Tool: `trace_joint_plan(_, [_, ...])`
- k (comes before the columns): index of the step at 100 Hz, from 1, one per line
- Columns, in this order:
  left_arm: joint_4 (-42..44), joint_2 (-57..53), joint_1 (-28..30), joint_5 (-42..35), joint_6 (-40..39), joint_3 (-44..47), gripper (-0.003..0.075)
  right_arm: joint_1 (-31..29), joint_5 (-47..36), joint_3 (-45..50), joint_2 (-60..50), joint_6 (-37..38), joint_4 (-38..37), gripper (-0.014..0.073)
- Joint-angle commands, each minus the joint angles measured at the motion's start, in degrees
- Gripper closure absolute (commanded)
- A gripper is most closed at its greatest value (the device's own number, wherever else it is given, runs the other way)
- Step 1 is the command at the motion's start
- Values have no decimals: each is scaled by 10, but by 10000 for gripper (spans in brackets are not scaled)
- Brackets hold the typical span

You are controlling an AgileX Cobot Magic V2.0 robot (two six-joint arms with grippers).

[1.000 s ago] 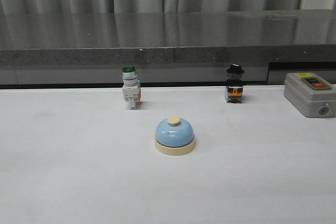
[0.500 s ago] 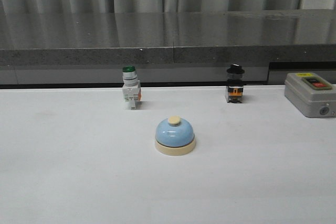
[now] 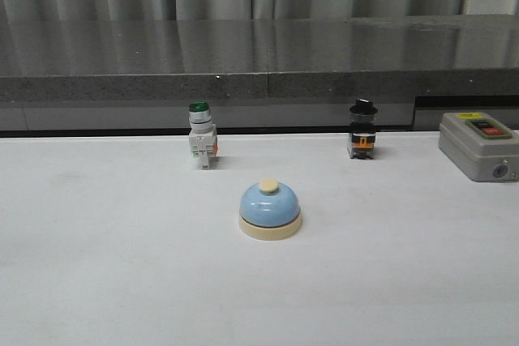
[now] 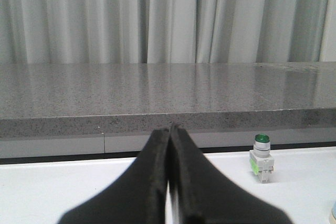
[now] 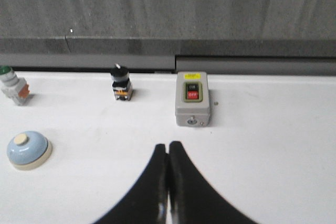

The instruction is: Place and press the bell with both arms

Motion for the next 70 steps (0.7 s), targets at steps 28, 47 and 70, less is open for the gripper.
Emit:
trace_joint_plan(28, [1, -16, 0, -48, -3, 26, 741, -4, 76, -143, 151, -6, 8, 654])
trace_joint_plan(47, [1, -16, 0, -48, -3, 26, 741, -4, 82, -143, 173, -6, 26, 654])
trace_joint_plan(70, [1, -16, 0, -48, -3, 26, 741, -3, 86, -145, 201, -9, 53, 654])
